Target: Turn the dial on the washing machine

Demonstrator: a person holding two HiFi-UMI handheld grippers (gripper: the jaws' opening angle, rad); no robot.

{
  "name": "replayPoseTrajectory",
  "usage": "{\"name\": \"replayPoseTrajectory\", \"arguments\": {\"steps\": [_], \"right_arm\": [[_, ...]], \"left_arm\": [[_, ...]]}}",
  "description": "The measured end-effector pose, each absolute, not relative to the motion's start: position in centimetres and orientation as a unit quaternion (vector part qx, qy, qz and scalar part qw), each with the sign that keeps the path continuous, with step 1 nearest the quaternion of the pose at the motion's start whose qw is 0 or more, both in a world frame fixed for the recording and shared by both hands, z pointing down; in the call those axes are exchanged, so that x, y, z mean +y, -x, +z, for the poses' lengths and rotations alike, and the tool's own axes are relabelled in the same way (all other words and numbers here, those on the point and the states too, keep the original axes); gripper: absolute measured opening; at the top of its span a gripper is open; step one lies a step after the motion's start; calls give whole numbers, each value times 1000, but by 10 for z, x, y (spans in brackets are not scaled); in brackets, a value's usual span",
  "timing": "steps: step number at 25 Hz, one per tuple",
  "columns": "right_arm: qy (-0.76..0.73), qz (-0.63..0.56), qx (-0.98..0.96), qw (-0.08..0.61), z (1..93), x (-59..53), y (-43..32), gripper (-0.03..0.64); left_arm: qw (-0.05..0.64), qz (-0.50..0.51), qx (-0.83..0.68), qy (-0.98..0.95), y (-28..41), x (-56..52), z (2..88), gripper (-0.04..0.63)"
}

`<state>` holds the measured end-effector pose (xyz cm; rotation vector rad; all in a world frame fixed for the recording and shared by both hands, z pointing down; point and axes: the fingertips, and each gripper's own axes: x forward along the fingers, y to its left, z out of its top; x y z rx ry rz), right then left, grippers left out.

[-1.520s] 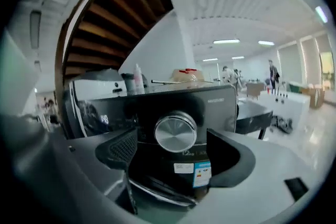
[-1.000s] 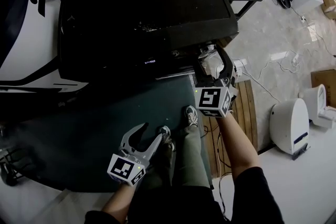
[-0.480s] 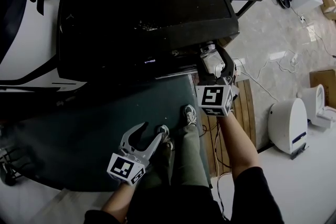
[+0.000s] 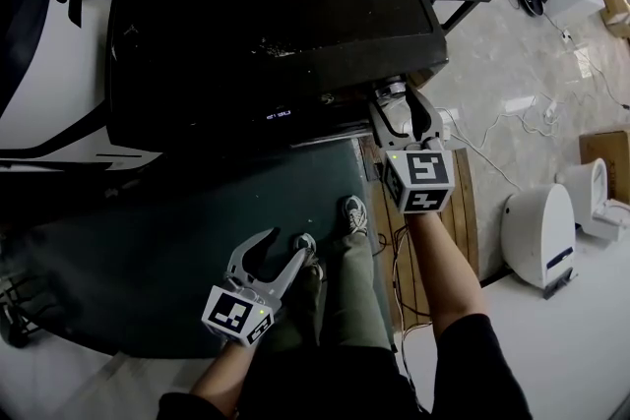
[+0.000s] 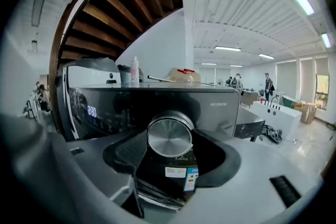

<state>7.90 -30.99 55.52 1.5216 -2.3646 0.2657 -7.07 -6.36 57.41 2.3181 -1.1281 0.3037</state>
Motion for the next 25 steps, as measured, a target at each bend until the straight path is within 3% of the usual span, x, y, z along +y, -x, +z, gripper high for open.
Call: {"name": "replayPoseTrajectory", "arguments": {"steps": [7,14,18,21,25], "right_arm": [[-523,140,-831,125,557,-311,-81,272],[-498,270,-824,19,558,-313,-85,272],[-497,267,-825,21,558,-313,-85,275],[-506,260,-822,21,555,-313,-87,356],[-508,262,-820,23,553,-306,-90,365]], "left_arm": [[269,114,-419,-860,70,-62,574,207],[269,114,-418,-860,68,-60,574,207],[267,115,-418,-861,67,-59,573,207],[266,115,-418,-861,66,-59,570,207],[260,114,-419,-862,66,-59,566,207]]}}
